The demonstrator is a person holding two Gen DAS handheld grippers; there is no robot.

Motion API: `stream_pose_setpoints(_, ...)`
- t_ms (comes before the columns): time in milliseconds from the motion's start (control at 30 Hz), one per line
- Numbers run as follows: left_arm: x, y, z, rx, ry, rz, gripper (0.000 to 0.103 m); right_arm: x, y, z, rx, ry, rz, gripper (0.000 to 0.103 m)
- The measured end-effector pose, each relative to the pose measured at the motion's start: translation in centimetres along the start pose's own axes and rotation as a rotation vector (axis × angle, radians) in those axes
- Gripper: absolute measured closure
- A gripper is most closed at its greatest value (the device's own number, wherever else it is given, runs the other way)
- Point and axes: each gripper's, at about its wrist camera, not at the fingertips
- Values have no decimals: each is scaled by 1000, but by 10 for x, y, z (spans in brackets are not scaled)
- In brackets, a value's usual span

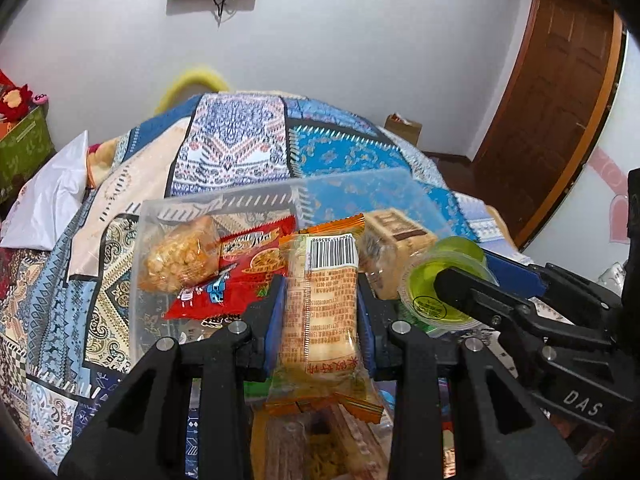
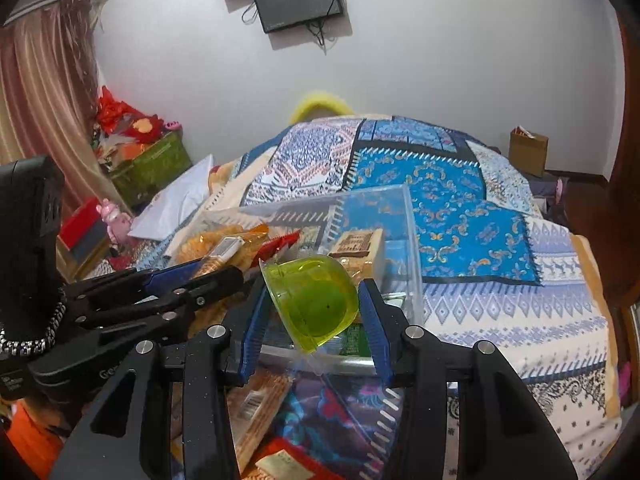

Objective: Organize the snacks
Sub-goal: 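Carry the wafer bar and green cup over the box and release them inside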

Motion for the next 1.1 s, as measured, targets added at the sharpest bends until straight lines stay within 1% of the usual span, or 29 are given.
stream_pose_setpoints(33, -1, -3, 0, -5, 2, -4, 70, 0, -4, 0, 2, 1, -8, 61)
stream_pose_setpoints(133, -1, -7, 3, 38, -11, 9, 71, -1, -13, 0, 4, 4, -23, 61)
stream_pose_setpoints(167, -1, -8, 3, 41, -15, 7, 70, -1, -14, 1, 3, 0, -25, 61)
stream_pose_setpoints(267, -1, -13, 0, 33, 0, -10, 64, -1, -20, 6, 14, -15, -49, 61)
stream_pose_setpoints(333, -2, -16, -3, 30, 11, -24, 54, -3, -21, 9, 11, -21, -59, 61)
stream_pose_setpoints(400, -3, -17, -5, 36, 19, -25, 50, -4, -23, 11, 8, -29, -74, 61)
stream_pose_setpoints(500, -4, -14, -6, 32, 22, -24, 49, -5, -24, 14, 26, -40, -96, 61)
stream_pose_setpoints(600, -4, -8, -6, 15, 24, -25, 48, -5, -21, 14, 16, -33, -105, 61)
stream_pose_setpoints(733, -3, 6, -5, 0, 30, -6, 44, -6, -10, 14, 22, -36, -96, 61)
stream_pose_setpoints(800, -3, 15, -4, 0, 29, 5, 44, -7, -2, 11, 19, -31, -86, 60)
stream_pose_setpoints(900, -3, 31, -4, -8, 32, 22, 44, -6, 10, 8, 20, -23, -71, 56)
stream_pose_setpoints(967, -5, 44, -6, -11, 33, 37, 43, -5, 17, 5, 14, -19, -56, 51)
stream_pose_setpoints(1100, -13, 68, -11, 2, 31, 62, 40, -8, 31, -1, 9, -13, -34, 48)
Point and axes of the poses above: each gripper's, at about its wrist camera, not at the fingertips, and y roughly against the way its jaws point, z to its right, x to its top, and after that the axes turned 6 degrees about -z, right-handed
